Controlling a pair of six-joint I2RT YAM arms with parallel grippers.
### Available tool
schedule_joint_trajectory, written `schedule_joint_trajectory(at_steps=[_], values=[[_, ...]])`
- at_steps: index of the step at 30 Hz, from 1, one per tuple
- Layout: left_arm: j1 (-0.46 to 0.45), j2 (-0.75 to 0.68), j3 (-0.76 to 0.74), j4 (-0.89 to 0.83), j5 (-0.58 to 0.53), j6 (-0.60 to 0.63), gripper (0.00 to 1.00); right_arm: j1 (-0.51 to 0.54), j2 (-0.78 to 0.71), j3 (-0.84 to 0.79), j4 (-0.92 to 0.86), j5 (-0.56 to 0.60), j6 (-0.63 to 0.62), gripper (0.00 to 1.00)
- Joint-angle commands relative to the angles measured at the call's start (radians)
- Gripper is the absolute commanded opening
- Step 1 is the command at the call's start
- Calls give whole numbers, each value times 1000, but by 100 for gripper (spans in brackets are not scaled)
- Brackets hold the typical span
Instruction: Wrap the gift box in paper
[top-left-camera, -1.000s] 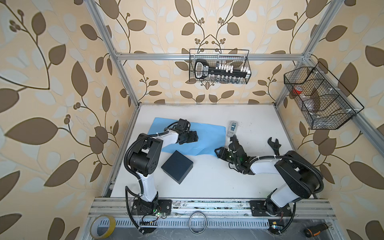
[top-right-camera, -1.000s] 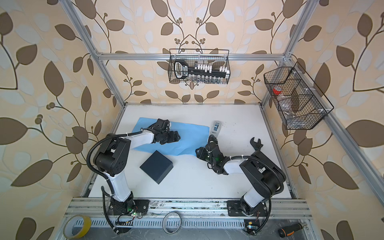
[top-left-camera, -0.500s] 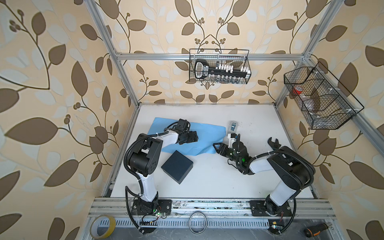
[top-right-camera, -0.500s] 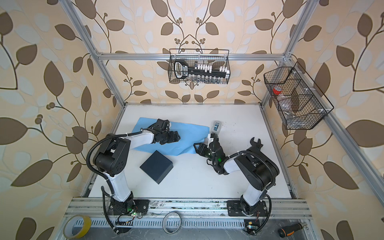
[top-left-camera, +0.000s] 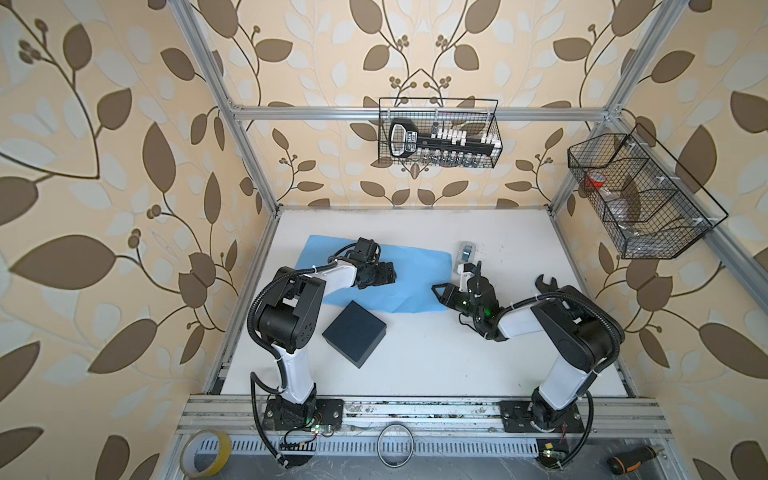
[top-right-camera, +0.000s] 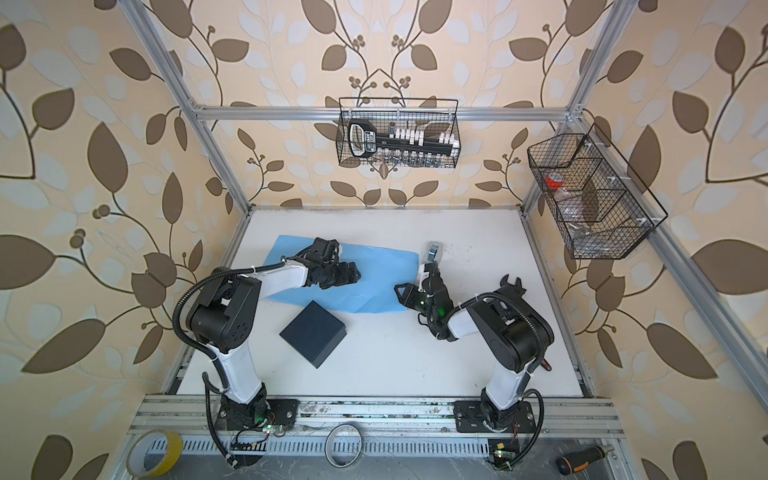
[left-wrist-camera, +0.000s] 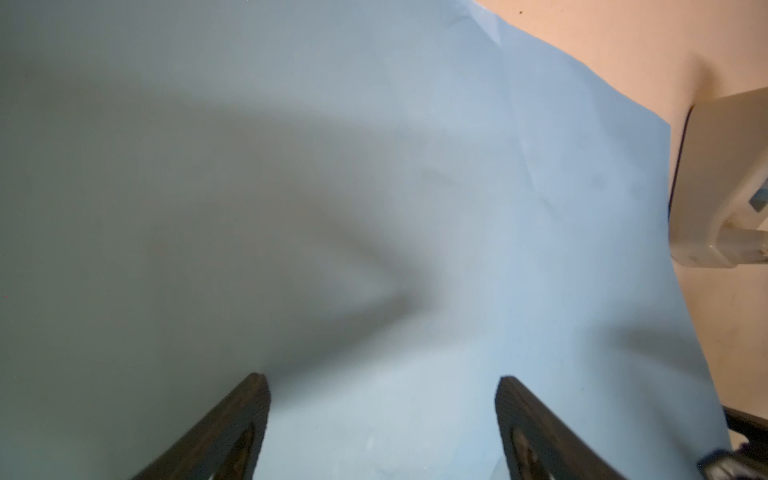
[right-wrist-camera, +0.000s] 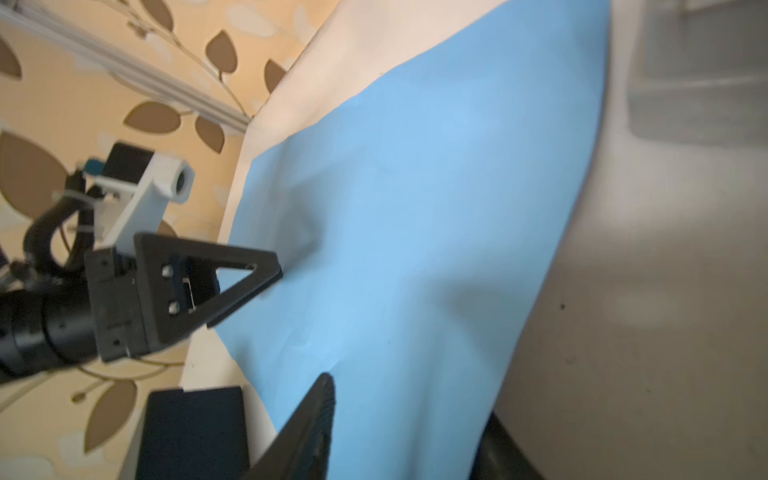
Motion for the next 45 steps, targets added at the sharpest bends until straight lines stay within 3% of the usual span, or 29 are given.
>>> schedule_joint_trajectory(at_steps=[1,5,9,14,21,27,34,39,43,45], values=[[-2,-28,-20,-58,31,0,88,-6,-57,12,-146,-8,43,24],[-2,-122,-26,-69,50,-20,89,7,-120,-22,-179,-15,72,7],[-8,-305,-106,-88,34,-62,89,70,-212,-72,-213,20,94,5],[-14,-594,-285,-124,-49,-90,91,153,-359,-180,-259,164,136,4],[-20,-763,-366,-203,-71,-95,91,184,-524,-329,-323,276,175,3],[-22,-789,-371,-236,-71,-87,91,130,-626,-380,-432,263,137,4],[-24,-808,-388,-244,-86,-86,91,-52,-801,-420,-588,215,36,6],[-25,-804,-393,-245,-98,-85,92,-188,-838,-409,-660,150,-35,14],[-24,-805,-401,-249,-117,-87,93,-242,-844,-364,-726,154,-75,44],[-24,-812,-411,-251,-132,-89,94,-240,-865,-329,-777,188,-100,54]])
